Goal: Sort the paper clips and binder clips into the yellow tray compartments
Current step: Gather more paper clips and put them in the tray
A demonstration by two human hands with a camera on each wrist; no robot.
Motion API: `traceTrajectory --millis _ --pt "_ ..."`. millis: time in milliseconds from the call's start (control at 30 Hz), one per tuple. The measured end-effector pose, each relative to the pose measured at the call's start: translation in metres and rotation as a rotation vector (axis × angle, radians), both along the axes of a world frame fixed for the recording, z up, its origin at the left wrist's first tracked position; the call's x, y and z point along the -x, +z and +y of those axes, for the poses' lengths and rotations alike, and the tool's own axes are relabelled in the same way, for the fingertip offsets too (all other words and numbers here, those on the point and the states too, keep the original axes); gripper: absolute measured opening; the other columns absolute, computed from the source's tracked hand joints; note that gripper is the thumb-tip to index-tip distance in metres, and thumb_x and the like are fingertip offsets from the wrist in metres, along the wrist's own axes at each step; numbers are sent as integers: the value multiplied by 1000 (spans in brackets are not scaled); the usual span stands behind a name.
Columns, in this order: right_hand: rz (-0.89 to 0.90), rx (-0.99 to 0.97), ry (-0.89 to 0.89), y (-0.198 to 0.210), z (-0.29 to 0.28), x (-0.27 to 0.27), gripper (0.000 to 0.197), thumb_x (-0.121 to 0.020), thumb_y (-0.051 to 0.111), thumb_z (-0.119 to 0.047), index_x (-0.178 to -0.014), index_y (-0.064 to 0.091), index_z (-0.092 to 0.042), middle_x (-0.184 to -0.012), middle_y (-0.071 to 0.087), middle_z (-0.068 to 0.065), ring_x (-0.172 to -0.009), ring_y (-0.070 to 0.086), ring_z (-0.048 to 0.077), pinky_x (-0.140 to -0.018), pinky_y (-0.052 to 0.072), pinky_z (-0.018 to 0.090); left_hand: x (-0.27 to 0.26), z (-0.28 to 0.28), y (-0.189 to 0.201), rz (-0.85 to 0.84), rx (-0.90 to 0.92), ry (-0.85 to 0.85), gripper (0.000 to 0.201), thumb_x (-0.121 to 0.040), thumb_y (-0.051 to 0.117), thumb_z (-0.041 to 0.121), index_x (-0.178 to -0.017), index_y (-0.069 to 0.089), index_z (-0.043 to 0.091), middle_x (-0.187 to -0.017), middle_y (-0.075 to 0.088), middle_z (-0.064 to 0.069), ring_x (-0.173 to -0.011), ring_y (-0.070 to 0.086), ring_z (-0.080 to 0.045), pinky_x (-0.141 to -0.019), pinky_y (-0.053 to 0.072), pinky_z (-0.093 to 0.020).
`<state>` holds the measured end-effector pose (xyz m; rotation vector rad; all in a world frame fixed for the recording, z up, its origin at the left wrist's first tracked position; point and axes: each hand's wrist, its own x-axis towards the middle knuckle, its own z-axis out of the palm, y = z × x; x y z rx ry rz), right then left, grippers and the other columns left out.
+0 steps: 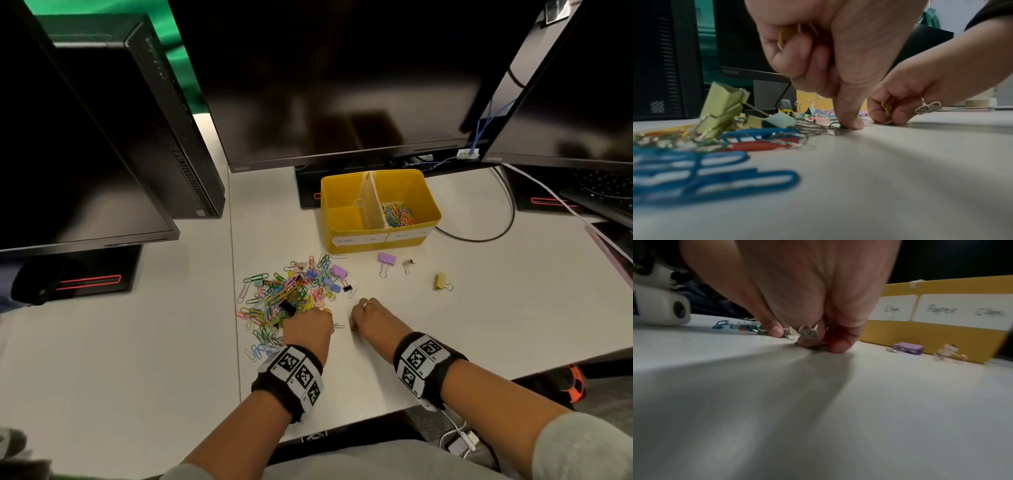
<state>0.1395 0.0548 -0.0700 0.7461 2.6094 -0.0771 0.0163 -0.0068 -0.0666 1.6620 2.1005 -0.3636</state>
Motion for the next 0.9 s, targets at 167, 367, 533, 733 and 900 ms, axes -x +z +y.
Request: traceTrajectory --millis 167,367,533,733,900 --pt "-33 25 -131 6 7 -18 39 -80 38 17 -118 40 7 -120 48 22 -112 47 31 -89 38 32 0 7 -1 -15 20 -37 21 -97 45 10 -111 60 3 -115 63 -13 -106 62 -29 -87 50 -36" --pt "175 194 -430 -6 34 -46 45 -78 33 16 -117 45 -3 -121 49 16 -109 49 26 -75 35 28 9 30 37 -334 -136 192 25 -93 56 29 -102 72 12 -110 70 -7 -105 64 -23 -88 49 -29" --pt "482 383 -662 1 53 -67 27 -76 44 14 -77 56 -10 -86 57 13 -81 47 18 -70 33 19 -22 112 88 -626 -331 266 28 -93 56 28 -99 69 4 -112 67 -12 -106 61 -25 -94 51 -35" --pt "799 351 -929 38 97 -88 29 -76 43 17 -71 55 -10 -77 62 8 -74 53 21 -67 41 19 -60 211 105 -612 -211 419 39 -97 44 37 -97 63 2 -108 65 -16 -99 62 -33 -90 51 -36" --pt "969 87 -836 90 142 -67 11 -87 54 -2 -91 64 -2 -84 61 6 -82 54 20 -78 40 25 -57 213 108 -865 -5 520 77 -92 16 66 -149 23 14 -157 24 -10 -143 27 -30 -117 22 -45"
